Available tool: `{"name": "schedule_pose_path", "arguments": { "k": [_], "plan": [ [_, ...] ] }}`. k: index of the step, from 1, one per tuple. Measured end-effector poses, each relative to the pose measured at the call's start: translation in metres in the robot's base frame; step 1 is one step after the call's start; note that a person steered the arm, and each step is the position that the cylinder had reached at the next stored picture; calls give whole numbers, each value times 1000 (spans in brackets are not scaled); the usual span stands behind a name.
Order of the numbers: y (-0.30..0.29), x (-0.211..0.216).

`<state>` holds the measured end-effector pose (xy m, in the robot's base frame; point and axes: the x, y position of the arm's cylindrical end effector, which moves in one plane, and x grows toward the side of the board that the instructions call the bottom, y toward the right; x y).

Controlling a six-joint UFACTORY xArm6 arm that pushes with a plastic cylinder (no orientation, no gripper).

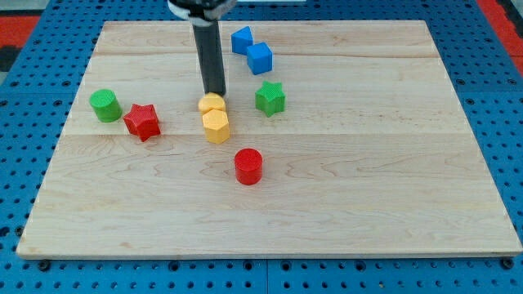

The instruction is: Slide the red star parallel to the left of the red circle

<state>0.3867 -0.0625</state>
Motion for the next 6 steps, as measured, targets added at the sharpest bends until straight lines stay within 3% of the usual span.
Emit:
{"name": "schedule_pose_path", "arguments": {
  "k": [1,3,5,6],
  "plan": [
    [21,0],
    [-66,-17],
    [-135,-6],
    [-103,33]
  ]
}}
